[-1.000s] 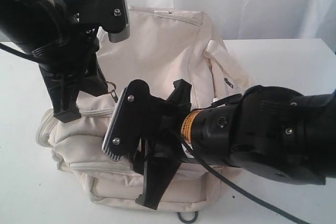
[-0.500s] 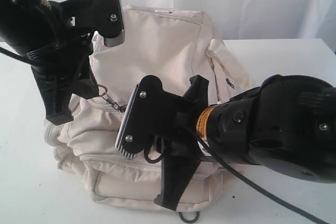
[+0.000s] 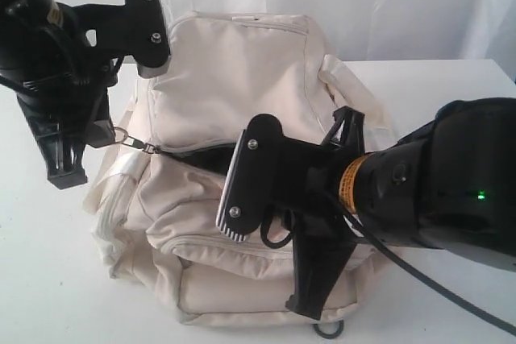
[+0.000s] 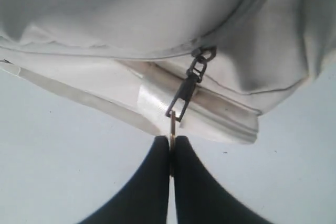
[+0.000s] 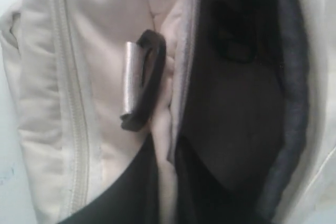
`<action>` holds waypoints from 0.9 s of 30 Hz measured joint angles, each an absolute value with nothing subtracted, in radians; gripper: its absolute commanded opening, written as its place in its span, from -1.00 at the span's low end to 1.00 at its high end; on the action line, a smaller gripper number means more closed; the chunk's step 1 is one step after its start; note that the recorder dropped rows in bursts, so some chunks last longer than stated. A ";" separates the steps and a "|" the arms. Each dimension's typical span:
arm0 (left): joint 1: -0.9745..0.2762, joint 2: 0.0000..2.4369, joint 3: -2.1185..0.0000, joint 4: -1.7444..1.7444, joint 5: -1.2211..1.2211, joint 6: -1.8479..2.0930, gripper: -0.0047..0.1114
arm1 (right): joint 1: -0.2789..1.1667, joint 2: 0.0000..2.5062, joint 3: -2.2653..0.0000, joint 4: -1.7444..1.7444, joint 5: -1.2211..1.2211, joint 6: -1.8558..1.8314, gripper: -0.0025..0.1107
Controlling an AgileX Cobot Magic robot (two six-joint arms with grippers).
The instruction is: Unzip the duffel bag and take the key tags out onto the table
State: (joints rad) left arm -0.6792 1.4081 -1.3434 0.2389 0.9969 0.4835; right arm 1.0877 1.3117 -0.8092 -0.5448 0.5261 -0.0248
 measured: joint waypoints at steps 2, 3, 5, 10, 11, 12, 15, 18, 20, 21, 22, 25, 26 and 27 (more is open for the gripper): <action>-0.666 1.408 -1.343 0.239 0.992 0.479 -0.92 | 1.088 1.302 -0.809 -0.557 0.564 -0.025 -0.96; -0.655 1.408 -1.343 0.239 0.988 0.479 -0.92 | 1.088 1.296 -0.809 -0.567 0.587 -0.023 -0.96; -0.632 1.410 -1.343 0.235 0.978 0.477 -0.92 | 1.088 1.290 -0.809 -0.590 0.626 -0.018 -0.96; -0.575 1.414 -1.343 0.216 0.940 0.475 -0.92 | 1.093 1.286 -0.811 -0.713 0.747 0.051 -0.96; -0.566 1.414 -1.343 0.209 0.937 0.475 -0.92 | 1.093 1.286 -0.811 -0.744 0.770 0.073 -0.96; -0.562 1.414 -1.343 0.205 0.934 0.475 -0.92 | 1.093 1.286 -0.811 -0.773 0.785 0.097 -0.96; -0.551 1.414 -1.343 0.195 0.930 0.475 -0.92 | 1.069 1.286 -0.811 -0.833 0.801 0.160 -0.96; -0.547 1.414 -1.343 0.179 0.930 0.475 -0.92 | 1.049 1.286 -0.807 -0.849 0.801 0.219 -0.93; -0.547 1.414 -1.343 0.166 0.930 0.487 -0.92 | 1.046 1.284 -0.807 -0.824 0.796 0.241 -0.78; -0.545 1.414 -1.343 0.159 0.932 0.491 -0.92 | 1.044 1.282 -0.807 -0.799 0.789 0.243 -0.70; -0.545 1.414 -1.343 0.157 0.932 0.494 -0.92 | 1.042 1.277 -0.807 -0.775 0.782 0.243 -0.57; -0.543 1.414 -1.343 0.143 0.932 0.516 -0.92 | 1.038 1.256 -0.807 -0.692 0.776 0.228 -0.11; -0.541 1.414 -1.343 0.133 0.932 0.521 -0.92 | 1.036 1.246 -0.807 -0.674 0.776 0.225 0.07; -0.539 1.414 -1.343 0.124 0.930 0.523 -0.92 | 1.036 1.239 -0.807 -0.654 0.780 0.225 0.18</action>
State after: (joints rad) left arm -0.5388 1.4141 -1.3434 0.1241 0.9298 0.5231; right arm 1.0363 1.2392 -0.8074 -0.6536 0.7798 0.2251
